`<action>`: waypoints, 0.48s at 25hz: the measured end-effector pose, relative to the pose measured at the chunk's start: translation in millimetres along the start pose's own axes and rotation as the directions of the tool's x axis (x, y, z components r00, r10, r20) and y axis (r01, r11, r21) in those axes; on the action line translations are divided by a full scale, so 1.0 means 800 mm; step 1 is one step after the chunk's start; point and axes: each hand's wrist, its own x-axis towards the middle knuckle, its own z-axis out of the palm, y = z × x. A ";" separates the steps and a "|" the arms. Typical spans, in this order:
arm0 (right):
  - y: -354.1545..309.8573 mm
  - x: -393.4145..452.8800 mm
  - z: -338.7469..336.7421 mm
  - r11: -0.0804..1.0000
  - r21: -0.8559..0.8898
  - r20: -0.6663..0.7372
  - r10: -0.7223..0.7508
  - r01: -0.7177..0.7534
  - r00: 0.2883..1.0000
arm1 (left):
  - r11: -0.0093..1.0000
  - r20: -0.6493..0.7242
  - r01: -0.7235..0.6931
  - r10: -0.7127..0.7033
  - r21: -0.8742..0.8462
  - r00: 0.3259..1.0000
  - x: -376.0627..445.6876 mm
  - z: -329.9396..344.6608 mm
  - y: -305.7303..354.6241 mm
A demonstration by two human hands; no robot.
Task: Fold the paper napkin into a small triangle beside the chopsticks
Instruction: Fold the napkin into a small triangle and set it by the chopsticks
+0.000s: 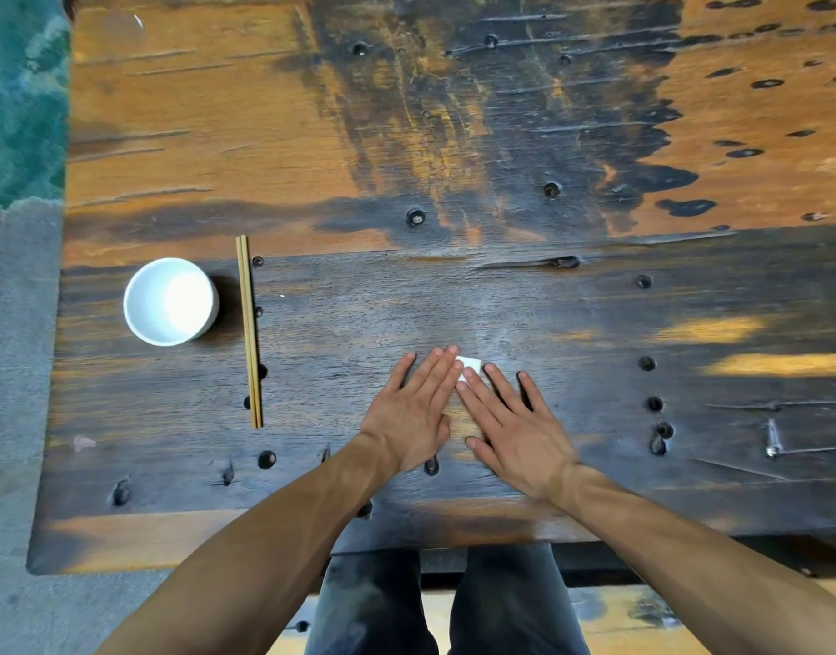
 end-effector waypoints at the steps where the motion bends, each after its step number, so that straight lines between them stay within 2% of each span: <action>1: 0.001 -0.002 0.001 1.000 0.012 0.009 0.003 -0.003 1.000 | 1.000 0.001 0.003 -0.003 -0.005 1.000 0.001 -0.001 0.001; 5: 0.017 -0.035 0.006 0.998 -0.001 0.018 -0.056 0.056 0.998 | 1.000 0.013 0.008 -0.008 0.003 1.000 -0.001 -0.003 0.002; 7: 0.023 -0.036 -0.002 0.997 0.003 -0.064 -0.077 0.077 0.995 | 1.000 0.017 0.010 -0.010 -0.007 1.000 -0.001 -0.006 0.001; 10: 0.016 -0.001 -0.023 0.997 0.077 -0.151 0.042 -0.031 0.988 | 1.000 0.028 0.010 -0.010 0.011 1.000 -0.001 -0.006 0.002; 12: 0.007 0.020 -0.027 0.996 0.056 -0.086 0.068 -0.063 0.994 | 1.000 0.037 0.003 -0.003 0.015 0.999 0.000 -0.008 0.001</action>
